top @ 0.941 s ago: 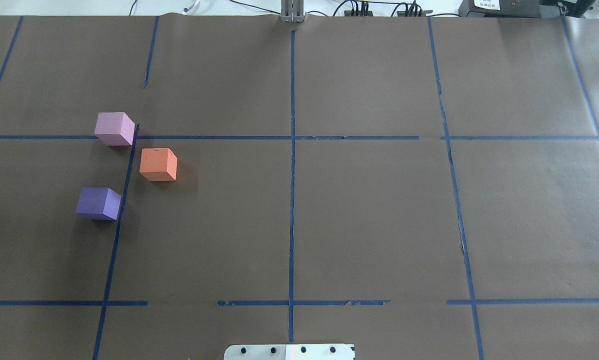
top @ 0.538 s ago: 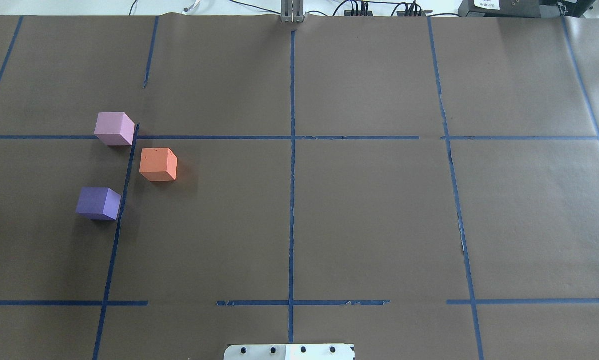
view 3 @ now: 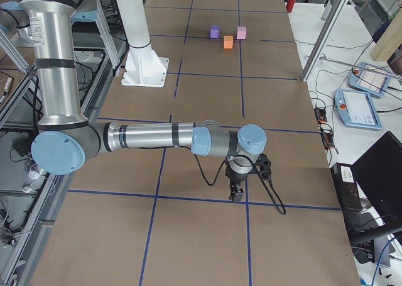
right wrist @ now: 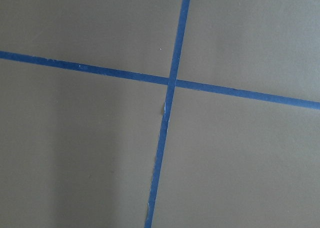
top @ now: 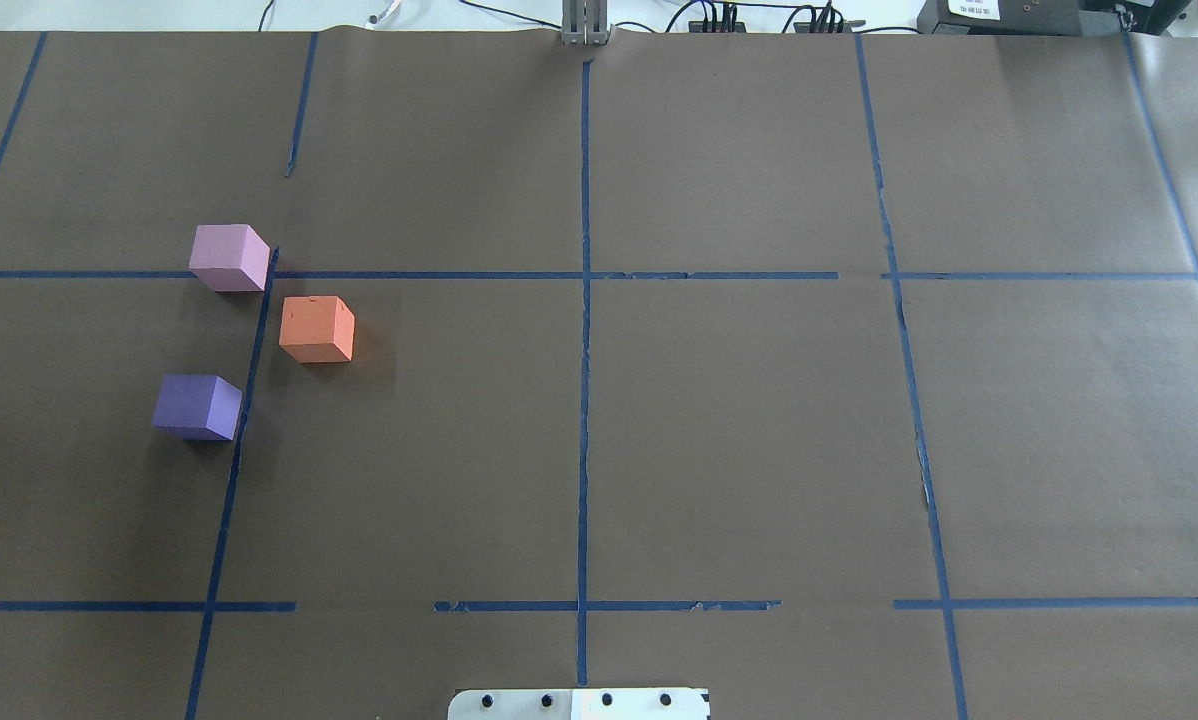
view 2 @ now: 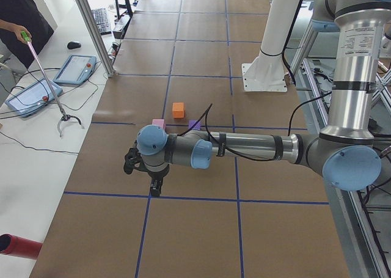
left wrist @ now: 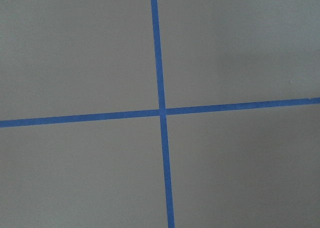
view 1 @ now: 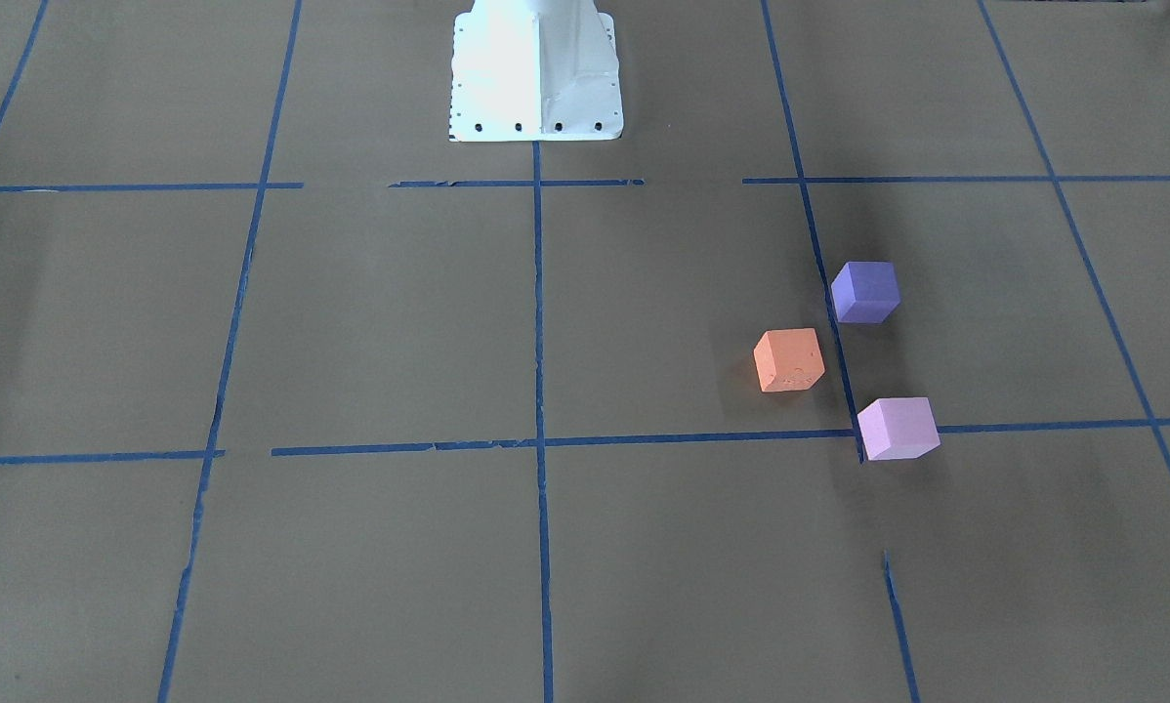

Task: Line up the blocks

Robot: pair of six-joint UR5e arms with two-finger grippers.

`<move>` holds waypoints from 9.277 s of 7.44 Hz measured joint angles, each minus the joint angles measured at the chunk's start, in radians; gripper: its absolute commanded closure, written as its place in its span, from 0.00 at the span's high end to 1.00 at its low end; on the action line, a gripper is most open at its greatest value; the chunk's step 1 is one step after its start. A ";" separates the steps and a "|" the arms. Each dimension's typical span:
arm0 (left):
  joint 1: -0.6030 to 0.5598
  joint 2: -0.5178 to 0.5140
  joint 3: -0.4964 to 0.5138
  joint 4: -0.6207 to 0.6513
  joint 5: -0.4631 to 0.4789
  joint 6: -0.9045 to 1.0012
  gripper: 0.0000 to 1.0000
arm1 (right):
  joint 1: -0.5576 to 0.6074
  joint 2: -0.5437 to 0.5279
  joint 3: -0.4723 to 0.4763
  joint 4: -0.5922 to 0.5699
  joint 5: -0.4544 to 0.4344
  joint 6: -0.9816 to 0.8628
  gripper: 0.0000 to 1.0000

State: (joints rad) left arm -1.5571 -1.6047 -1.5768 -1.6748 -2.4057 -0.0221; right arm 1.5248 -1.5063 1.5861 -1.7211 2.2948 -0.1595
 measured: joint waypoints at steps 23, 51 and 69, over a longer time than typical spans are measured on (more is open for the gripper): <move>0.798 -0.339 -0.058 -0.234 0.353 -1.179 1.00 | 0.000 0.000 0.000 0.000 0.000 0.000 1.00; 0.621 -0.217 -0.139 -0.105 0.336 -0.810 0.54 | 0.000 0.000 0.000 0.000 0.000 0.000 1.00; 0.665 -0.236 -0.001 -0.279 0.266 -0.942 0.57 | 0.000 0.000 0.000 0.000 0.000 0.000 1.00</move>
State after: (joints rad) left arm -0.8917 -1.8406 -1.5773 -1.9543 -2.1398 -0.9637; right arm 1.5248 -1.5063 1.5861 -1.7211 2.2948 -0.1595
